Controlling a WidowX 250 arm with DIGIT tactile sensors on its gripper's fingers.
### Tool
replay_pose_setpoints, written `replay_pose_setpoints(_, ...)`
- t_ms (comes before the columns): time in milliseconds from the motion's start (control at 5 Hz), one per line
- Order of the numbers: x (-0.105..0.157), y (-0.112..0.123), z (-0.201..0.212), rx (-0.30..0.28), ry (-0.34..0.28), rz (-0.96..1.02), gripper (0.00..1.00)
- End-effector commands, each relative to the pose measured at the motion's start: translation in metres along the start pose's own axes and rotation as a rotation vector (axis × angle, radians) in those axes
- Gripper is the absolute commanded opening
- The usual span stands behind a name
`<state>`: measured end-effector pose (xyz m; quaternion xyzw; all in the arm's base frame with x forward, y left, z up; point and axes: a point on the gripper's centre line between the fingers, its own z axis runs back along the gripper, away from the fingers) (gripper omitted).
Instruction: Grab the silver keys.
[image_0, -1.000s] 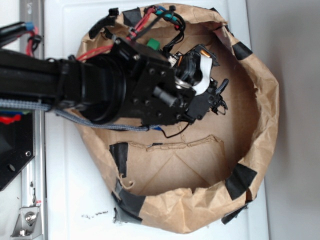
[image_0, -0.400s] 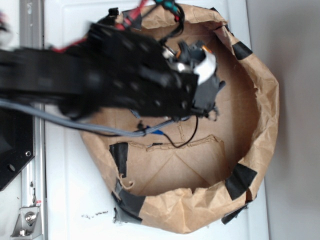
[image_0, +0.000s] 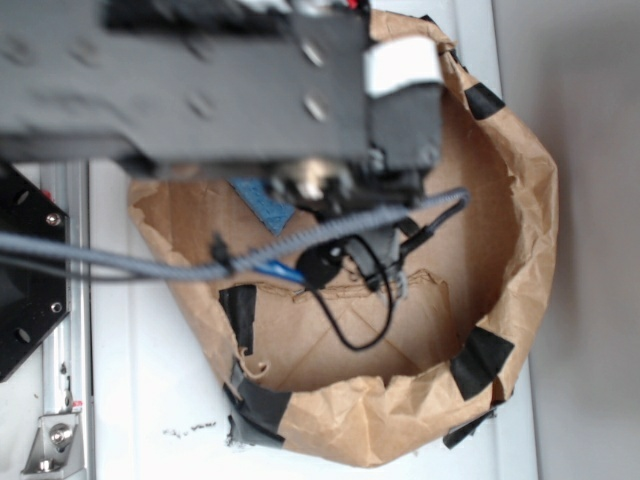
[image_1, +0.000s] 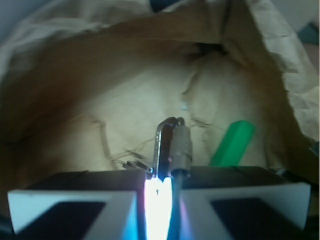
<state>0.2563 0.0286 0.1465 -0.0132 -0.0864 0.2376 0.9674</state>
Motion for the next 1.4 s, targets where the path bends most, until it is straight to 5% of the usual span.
replay_pose_setpoints(0,0.024,-0.004,0.005,0.007,-0.121,-0.068,0.00)
replay_pose_setpoints(200,0.021,-0.013,-0.003,0.052,-0.099,-0.162,0.00)
replay_pose_setpoints(1200,0.009,-0.023,-0.015,0.071,-0.100,-0.200,0.00)
